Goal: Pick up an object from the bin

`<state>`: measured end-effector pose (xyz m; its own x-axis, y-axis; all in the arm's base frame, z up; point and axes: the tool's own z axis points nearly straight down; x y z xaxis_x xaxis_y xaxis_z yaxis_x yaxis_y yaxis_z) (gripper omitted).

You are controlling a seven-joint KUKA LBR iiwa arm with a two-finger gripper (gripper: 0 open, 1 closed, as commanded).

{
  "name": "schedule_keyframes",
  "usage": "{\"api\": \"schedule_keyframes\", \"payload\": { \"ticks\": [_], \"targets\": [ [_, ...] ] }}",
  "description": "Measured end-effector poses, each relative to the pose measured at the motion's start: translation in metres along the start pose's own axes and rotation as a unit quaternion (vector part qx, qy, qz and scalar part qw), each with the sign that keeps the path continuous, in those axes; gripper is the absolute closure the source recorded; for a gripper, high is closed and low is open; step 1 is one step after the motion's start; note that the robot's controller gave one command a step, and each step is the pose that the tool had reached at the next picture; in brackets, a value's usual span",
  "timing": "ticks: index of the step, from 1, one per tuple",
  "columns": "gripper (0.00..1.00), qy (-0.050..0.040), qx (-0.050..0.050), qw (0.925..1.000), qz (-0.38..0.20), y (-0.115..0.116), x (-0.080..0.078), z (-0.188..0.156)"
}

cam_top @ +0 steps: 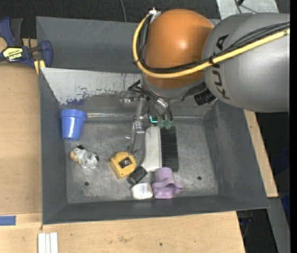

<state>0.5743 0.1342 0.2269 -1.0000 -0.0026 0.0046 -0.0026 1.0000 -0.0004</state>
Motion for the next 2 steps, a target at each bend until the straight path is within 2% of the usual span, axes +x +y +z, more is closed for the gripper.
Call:
{"api": "schedule_keyframes", "payload": {
  "ticks": [1, 2],
  "targets": [
    [0.00, -0.0041, -0.001, 1.0000, 0.001, -0.001, -0.002, -0.004],
    [0.00, -0.0055, -0.001, 0.9993, 0.037, 0.050, 0.010, 0.078]
  ]
}}
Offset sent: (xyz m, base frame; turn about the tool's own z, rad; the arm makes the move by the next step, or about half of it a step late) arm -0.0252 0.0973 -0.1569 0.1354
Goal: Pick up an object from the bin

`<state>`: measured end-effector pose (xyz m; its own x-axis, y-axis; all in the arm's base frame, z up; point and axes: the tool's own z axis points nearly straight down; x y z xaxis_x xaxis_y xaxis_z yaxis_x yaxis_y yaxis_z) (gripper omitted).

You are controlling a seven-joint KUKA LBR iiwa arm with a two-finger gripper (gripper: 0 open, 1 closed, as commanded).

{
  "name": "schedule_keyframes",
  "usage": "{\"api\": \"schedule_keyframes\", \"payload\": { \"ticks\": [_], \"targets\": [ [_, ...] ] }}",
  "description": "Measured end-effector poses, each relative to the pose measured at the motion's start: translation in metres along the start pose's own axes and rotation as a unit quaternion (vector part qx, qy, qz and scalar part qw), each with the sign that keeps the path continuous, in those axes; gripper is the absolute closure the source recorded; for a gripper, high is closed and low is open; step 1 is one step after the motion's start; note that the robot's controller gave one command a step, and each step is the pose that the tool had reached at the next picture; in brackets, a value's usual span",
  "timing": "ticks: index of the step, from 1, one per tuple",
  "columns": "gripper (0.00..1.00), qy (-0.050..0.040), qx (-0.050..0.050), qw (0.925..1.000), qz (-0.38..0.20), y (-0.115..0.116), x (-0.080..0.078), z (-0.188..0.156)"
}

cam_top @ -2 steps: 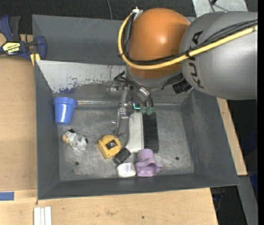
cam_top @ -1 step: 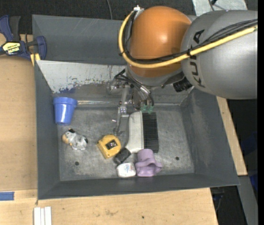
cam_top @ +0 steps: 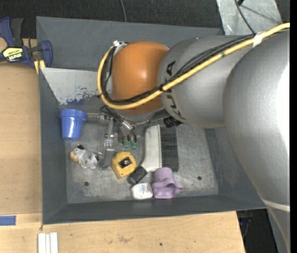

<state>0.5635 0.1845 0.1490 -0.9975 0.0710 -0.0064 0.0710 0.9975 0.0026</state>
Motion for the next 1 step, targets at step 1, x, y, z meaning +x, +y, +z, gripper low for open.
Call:
{"api": "schedule_keyframes", "payload": {
  "ticks": [1],
  "targets": [
    [0.00, 0.0048, 0.002, 0.9990, -0.044, 0.0390, 0.0072, -0.0033]
  ]
}}
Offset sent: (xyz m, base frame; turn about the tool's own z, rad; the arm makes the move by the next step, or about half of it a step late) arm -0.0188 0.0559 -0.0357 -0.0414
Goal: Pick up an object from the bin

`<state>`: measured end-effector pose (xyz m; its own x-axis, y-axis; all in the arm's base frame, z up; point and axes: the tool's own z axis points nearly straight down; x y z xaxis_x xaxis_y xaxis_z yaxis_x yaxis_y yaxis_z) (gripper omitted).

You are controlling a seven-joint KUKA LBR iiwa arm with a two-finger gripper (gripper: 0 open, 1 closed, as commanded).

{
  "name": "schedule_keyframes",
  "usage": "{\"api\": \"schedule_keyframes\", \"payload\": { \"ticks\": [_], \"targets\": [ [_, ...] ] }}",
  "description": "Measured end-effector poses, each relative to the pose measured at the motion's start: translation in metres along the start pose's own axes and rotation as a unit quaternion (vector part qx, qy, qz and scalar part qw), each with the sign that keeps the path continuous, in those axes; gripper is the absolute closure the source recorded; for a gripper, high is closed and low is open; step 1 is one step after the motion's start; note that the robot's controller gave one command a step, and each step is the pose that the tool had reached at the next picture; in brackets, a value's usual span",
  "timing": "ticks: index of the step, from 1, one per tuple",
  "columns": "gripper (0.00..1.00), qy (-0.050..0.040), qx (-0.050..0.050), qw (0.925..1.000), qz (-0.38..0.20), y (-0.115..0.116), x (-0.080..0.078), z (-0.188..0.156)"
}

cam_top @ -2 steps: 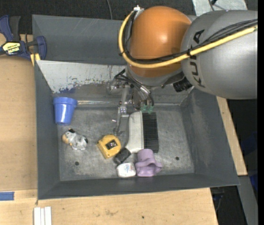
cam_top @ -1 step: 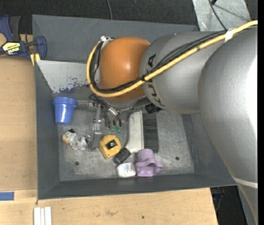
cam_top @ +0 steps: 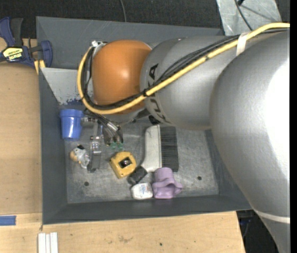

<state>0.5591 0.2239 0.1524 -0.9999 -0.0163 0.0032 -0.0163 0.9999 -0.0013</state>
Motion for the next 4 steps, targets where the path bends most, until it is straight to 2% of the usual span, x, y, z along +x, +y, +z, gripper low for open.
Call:
{"api": "schedule_keyframes", "payload": {
  "ticks": [1, 2, 3, 4],
  "targets": [
    [0.00, -0.0036, -0.002, 0.9999, 0.014, 0.013, 0.008, 0.018],
    [0.00, -0.0029, -0.001, 0.9925, 0.122, 0.011, 0.015, 0.070],
    [1.00, -0.0117, -0.005, 0.9931, 0.116, 0.011, 0.011, 0.082],
    [1.00, -0.0096, -0.004, 0.9934, 0.114, 0.011, 0.012, 0.080]
  ]
}}
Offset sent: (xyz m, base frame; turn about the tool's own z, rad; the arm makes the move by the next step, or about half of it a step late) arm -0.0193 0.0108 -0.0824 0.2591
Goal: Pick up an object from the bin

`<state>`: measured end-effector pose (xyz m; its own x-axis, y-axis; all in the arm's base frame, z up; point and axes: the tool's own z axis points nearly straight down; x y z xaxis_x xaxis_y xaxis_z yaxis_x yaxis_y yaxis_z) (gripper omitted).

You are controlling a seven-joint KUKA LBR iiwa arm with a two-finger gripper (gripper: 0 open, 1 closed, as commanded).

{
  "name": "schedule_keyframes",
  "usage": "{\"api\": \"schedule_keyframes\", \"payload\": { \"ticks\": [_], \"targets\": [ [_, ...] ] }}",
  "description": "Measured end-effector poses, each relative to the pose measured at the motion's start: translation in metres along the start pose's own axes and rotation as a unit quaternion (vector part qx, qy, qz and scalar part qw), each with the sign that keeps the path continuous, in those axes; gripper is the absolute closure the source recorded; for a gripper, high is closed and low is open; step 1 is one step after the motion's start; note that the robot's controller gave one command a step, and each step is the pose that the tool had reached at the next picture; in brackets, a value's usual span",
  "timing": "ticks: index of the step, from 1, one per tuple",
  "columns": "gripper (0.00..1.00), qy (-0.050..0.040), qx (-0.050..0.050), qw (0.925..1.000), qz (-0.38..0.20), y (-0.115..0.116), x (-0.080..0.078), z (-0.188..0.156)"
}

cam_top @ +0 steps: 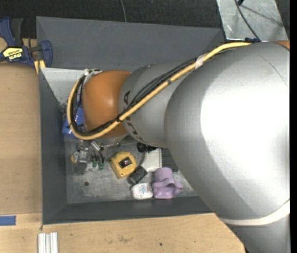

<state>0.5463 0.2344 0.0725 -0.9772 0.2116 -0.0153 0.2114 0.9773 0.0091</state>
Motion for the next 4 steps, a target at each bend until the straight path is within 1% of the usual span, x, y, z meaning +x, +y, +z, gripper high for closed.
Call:
{"api": "schedule_keyframes", "payload": {
  "ticks": [1, 3, 4],
  "targets": [
    [1.00, 0.0052, 0.003, 1.0000, 0.000, -0.001, 0.001, -0.005],
    [1.00, 0.0082, 0.005, 1.0000, 0.000, -0.001, 0.001, -0.029],
    [1.00, 0.0100, 0.006, 0.9999, 0.000, -0.002, 0.002, -0.048]
  ]
}}
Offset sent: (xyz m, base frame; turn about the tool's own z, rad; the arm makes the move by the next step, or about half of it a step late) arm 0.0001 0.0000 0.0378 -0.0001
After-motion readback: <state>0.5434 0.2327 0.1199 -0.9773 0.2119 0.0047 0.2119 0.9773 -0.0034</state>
